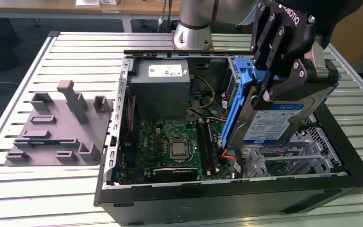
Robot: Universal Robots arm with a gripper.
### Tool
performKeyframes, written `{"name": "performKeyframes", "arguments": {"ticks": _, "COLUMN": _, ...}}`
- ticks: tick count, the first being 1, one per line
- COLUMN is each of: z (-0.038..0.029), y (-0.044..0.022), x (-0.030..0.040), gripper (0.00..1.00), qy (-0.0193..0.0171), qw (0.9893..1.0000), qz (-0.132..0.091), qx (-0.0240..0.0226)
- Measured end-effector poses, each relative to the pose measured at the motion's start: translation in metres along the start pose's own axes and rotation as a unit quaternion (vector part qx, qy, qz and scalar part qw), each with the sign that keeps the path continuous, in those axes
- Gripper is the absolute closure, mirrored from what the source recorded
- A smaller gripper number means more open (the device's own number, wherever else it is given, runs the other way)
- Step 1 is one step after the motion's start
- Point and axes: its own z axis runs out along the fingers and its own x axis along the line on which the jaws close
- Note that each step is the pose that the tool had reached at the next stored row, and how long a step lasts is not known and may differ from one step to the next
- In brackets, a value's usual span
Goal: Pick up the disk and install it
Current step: 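Insert the disk into the insertion slot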
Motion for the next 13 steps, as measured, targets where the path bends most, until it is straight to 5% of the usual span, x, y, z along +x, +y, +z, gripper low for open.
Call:
{"name": "performKeyframes", "arguments": {"ticks": 9, "z": 0.0011, "y": -0.0020, "x": 0.0001, "gripper": 0.64, "qy": -0.0002, "qw": 1.0000, "qz": -0.001, "qx": 0.0000}}
{"name": "performKeyframes", "arguments": {"ticks": 13, "z": 0.0021, "y": -0.0117, "x": -0.0004, "gripper": 0.64, "qy": -0.0001, "qw": 1.0000, "qz": -0.001, "qx": 0.0000}}
